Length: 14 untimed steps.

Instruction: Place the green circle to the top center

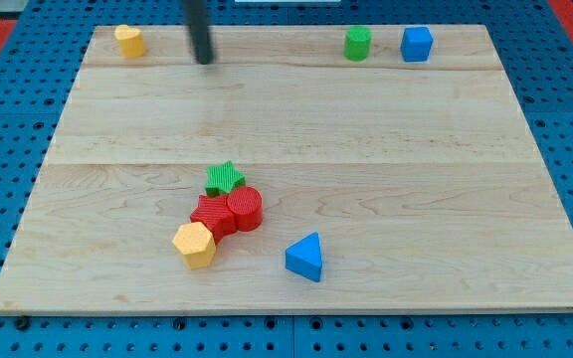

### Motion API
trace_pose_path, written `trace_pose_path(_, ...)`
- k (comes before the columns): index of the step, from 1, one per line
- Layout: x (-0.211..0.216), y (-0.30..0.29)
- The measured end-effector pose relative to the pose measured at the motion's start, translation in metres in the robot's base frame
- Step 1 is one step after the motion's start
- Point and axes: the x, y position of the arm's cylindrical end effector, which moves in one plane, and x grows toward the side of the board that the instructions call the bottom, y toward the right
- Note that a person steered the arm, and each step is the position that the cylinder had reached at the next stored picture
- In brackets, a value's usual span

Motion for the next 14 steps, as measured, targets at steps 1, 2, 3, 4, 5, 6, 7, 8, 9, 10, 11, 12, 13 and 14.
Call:
trace_pose_path(1, -0.002, 0.137)
trace_pose_path(2, -0.003, 0.217)
trace_pose_path(3, -0.008, 0.206)
trace_pose_path(4, -0.030, 0.187)
trace_pose_path(5, -0.049, 0.147)
trace_pose_path(6, -0.033, 0.072)
trace_pose_path(7, -0.046, 0.092)
trace_pose_path(8, -0.050, 0.092)
trace_pose_path(9, -0.023, 0.084)
trace_pose_path(10, 0.020, 0.066)
trace_pose_path(11, 0.058, 0.041)
trace_pose_path(12, 0.081, 0.025)
trace_pose_path(13, 0.101, 0.050)
trace_pose_path(14, 0.126, 0.099)
